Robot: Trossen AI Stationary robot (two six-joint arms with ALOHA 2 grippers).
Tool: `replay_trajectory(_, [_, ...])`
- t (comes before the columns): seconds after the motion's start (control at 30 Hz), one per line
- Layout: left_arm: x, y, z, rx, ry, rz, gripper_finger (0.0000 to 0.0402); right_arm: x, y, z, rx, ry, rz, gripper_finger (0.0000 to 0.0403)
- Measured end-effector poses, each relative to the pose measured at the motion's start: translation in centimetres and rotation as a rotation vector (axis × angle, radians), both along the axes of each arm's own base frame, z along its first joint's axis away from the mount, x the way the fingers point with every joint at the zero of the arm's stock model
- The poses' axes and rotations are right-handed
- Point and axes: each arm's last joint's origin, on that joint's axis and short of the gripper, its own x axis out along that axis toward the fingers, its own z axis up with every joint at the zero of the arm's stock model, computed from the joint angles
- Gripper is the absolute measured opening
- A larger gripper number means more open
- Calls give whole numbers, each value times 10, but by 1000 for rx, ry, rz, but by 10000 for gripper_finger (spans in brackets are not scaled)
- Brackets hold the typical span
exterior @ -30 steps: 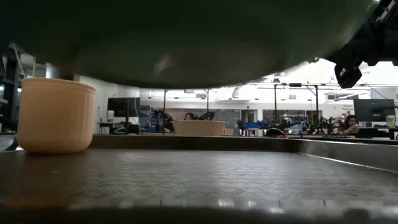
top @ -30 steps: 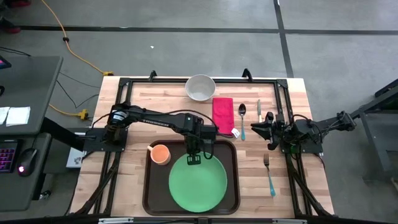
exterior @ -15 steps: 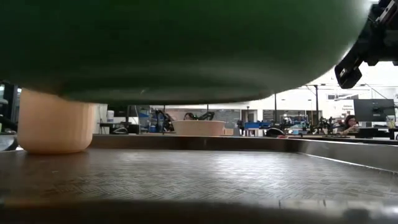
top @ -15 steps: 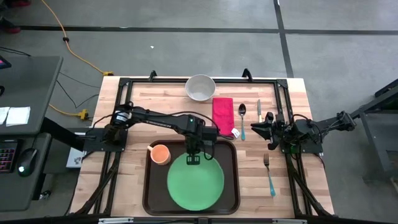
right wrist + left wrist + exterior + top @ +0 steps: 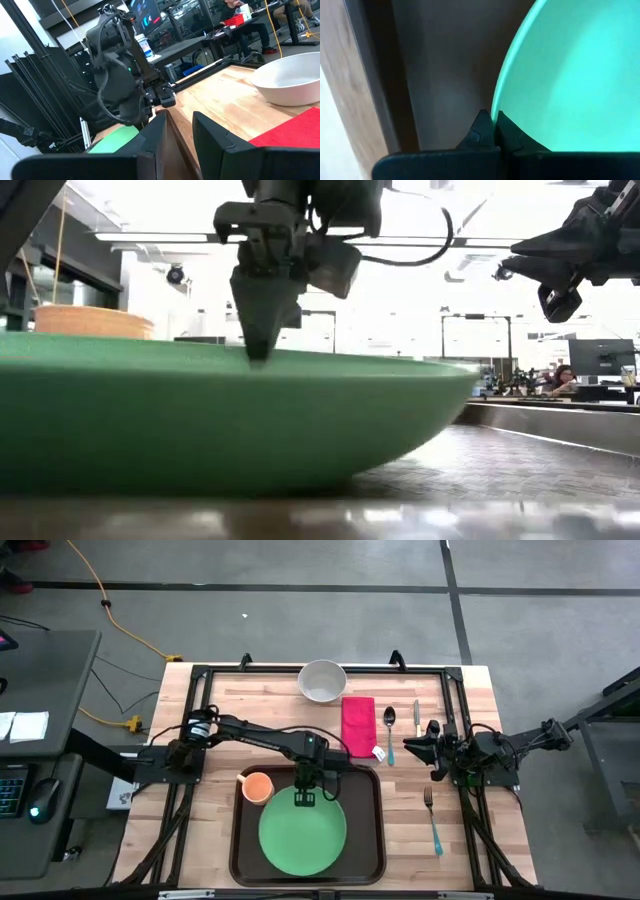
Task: Set up tray
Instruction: Put the green plate on the brown serving tray
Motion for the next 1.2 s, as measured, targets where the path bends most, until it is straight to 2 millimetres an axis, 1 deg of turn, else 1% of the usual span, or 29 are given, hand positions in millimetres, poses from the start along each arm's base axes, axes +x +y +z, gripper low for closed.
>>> replay_trajectory(0.23, [4, 0, 1, 2, -47, -4, 12, 0, 0, 0, 0, 0, -1, 74])
replay_trajectory(0.9, [5, 0, -1, -10, -44, -21, 12, 0, 0, 0, 3, -1, -2, 74])
replay_trajectory(1.07, [-2, -1, -15, -42, 0, -12, 12, 0, 0, 0, 3, -1, -2, 74])
replay_trajectory(1.2, [-3, -1, -19, -53, 6, -1, 12, 0, 0, 0, 3, -1, -2, 74])
